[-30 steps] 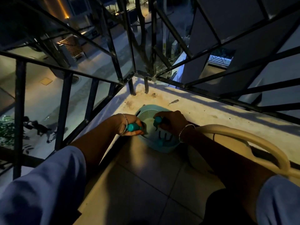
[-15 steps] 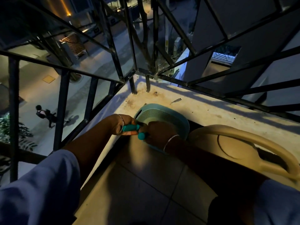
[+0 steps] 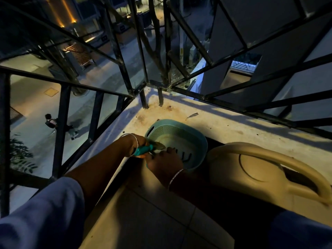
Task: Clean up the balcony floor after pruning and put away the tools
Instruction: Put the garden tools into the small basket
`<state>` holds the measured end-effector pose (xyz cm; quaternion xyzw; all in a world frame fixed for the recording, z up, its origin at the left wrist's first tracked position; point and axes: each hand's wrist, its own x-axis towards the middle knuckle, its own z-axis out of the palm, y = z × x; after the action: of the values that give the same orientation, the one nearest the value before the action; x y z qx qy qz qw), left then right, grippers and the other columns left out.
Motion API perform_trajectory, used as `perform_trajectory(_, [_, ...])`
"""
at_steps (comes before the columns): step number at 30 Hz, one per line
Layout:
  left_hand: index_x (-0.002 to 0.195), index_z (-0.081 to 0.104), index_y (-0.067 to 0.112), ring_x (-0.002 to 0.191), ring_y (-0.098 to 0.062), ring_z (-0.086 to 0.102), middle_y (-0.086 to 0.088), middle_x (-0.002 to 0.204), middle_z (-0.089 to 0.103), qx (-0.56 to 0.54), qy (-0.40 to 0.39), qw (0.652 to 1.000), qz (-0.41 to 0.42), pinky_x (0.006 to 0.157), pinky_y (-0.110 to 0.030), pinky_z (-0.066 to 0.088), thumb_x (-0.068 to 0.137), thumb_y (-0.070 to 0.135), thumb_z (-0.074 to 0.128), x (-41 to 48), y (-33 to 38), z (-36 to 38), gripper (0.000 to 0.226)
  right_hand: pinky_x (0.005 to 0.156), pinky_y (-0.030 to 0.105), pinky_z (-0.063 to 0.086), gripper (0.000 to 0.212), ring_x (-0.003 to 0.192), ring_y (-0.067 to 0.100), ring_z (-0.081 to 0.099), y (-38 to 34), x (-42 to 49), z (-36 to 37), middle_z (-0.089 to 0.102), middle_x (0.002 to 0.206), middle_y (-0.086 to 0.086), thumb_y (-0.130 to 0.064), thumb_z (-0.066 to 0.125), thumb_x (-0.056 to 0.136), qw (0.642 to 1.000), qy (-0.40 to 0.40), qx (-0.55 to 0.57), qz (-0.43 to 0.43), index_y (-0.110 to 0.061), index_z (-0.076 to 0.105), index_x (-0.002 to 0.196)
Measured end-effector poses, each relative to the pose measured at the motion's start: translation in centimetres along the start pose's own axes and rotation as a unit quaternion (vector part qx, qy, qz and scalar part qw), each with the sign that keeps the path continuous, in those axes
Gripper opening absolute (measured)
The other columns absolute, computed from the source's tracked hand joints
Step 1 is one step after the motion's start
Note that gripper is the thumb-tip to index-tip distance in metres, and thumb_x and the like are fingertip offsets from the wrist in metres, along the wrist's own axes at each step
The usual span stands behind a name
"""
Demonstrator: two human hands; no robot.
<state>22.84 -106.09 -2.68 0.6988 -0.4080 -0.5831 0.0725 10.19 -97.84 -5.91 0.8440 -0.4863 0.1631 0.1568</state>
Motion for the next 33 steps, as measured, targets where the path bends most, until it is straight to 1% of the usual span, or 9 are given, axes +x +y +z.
perform_trajectory(4, [0.082,0.055,0.003,0.044,-0.018,0.058,-0.014,0.076,0.054,0.004,-0.007,0.999,-0.053,0.040,-0.019,0.048,0.100,0.008,0.048,-0.3,0.3,0.4,0.020,0.058,0.030,0.052,0.014,0.045,0.022,0.060,0.2,0.3,-0.5,0.060,0.049,0.001,-0.013,0.060,0.074,0.999,-0.005,-0.031,-0.028,-0.016,0.071,0.064])
perform_trajectory(8, [0.079,0.051,0.001,0.057,-0.023,0.053,-0.014,0.075,0.051,-0.006,0.002,0.998,-0.058,0.031,-0.021,0.044,0.099,0.007,0.051,-0.6,0.3,0.6,0.021,0.054,0.031,0.053,0.005,0.041,0.023,0.058,-0.1,0.1,-1.1,0.060,0.049,0.003,-0.014,0.072,0.068,0.999,0.010,-0.017,-0.037,-0.015,0.069,0.064])
perform_trajectory(13, [0.080,0.052,0.003,0.037,-0.019,0.059,-0.012,0.059,0.062,-0.020,-0.030,0.997,-0.072,0.031,-0.022,0.045,0.100,0.007,0.049,-0.8,0.2,0.7,0.021,0.051,0.030,0.052,0.024,0.040,0.023,0.058,-0.3,0.1,-1.3,0.059,0.048,0.003,-0.011,0.049,0.079,1.000,-0.005,-0.015,-0.019,-0.015,0.068,0.064])
perform_trajectory(18, [0.097,0.056,0.003,0.063,-0.022,0.059,-0.013,0.078,0.060,-0.006,-0.046,0.994,-0.097,0.037,-0.026,0.051,0.100,0.014,0.051,0.4,-0.3,0.4,0.013,0.065,0.032,0.043,0.038,0.045,0.020,0.062,-0.2,0.4,-2.9,0.064,0.051,0.003,-0.016,0.037,0.073,0.999,-0.015,0.025,0.021,-0.010,0.073,0.063])
perform_trajectory(21, [0.098,0.057,0.001,0.057,-0.022,0.063,-0.015,0.063,0.067,-0.007,-0.055,0.992,-0.115,0.046,-0.029,0.055,0.100,0.015,0.048,1.3,-0.8,0.2,0.016,0.089,0.041,0.044,0.037,0.091,0.032,0.068,0.8,0.7,-2.8,0.071,0.101,0.013,-0.016,0.043,0.091,0.977,-0.192,0.085,0.049,-0.007,0.061,0.121])
perform_trajectory(23, [0.110,0.057,-0.001,0.050,-0.022,0.066,-0.017,0.071,0.068,-0.008,-0.055,0.992,-0.109,0.048,-0.030,0.056,0.100,0.016,0.050,1.6,-1.1,0.1,0.021,0.106,0.050,0.034,0.044,0.115,0.033,0.058,2.5,0.9,-3.0,0.061,0.125,0.008,-0.024,0.054,0.095,0.948,-0.288,0.117,0.064,-0.014,0.043,0.136])
perform_trajectory(28, [0.123,0.055,-0.004,0.056,-0.024,0.068,-0.023,0.095,0.067,-0.028,-0.071,0.992,-0.102,0.050,-0.033,0.059,0.095,0.021,0.061,2.1,-1.4,-0.7,0.037,0.097,0.040,0.048,0.053,0.111,0.020,0.059,9.3,2.7,-4.1,0.063,0.116,-0.001,-0.033,0.085,0.070,0.886,-0.286,0.299,0.210,-0.026,0.059,0.116])
perform_trajectory(30, [0.122,0.058,-0.004,0.066,-0.025,0.071,-0.023,0.102,0.068,-0.018,-0.087,0.990,-0.111,0.055,-0.035,0.060,0.087,0.022,0.070,2.1,-1.5,-1.3,0.045,0.095,0.028,0.045,0.042,0.112,0.015,0.056,11.6,2.4,-4.3,0.061,0.117,-0.002,-0.027,0.084,0.074,0.846,-0.256,0.366,0.291,-0.022,0.066,0.111])
perform_trajectory(33, [0.116,0.062,-0.004,0.078,-0.027,0.071,-0.022,0.105,0.069,-0.009,-0.109,0.987,-0.116,0.066,-0.036,0.061,0.079,0.018,0.077,2.0,-1.9,-2.0,0.046,0.093,0.029,0.043,0.022,0.120,0.024,0.054,14.0,0.8,-3.7,0.057,0.127,0.005,-0.021,0.072,0.088,0.849,-0.237,0.315,0.353,-0.016,0.069,0.109])
